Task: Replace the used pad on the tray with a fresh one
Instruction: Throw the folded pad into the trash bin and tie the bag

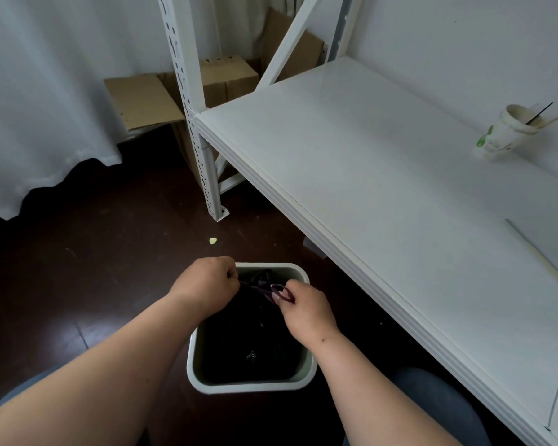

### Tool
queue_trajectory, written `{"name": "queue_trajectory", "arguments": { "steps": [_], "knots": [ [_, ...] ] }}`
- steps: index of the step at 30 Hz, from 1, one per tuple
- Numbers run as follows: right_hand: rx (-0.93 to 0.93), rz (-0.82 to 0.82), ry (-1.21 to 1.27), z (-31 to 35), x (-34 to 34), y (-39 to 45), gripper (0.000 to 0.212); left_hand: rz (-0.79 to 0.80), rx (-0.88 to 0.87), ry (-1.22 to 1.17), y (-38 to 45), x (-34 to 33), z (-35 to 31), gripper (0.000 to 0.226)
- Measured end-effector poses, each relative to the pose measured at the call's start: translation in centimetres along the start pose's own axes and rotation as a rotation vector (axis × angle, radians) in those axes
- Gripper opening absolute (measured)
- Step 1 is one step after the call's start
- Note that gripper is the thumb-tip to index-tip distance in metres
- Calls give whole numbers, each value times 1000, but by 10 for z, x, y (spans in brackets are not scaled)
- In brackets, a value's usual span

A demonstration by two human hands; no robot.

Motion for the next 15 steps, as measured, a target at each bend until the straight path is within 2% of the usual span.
{"name": "queue_trajectory", "arguments": {
  "steps": [10,12,15],
  "knots": [
    [-109,86,-40,-3,10,0,38,7,127,48,-1,-11,16,10],
    [-144,96,-39,-6,9,0,34,15,135,13,-1,-13,17,10],
    [-146,9,0,-9,11,0,19,-22,144,-149,2,-12,16,21]
  ]
}}
Point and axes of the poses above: each hand's wrist, its own y-axis towards the middle knuckle, its own x-axis out of the back of the hand, z = x × y, the point moved 1 cm from there along y, towards the middle knuckle, and after that the axes turned 6 degrees about x, right-handed, at the moved point
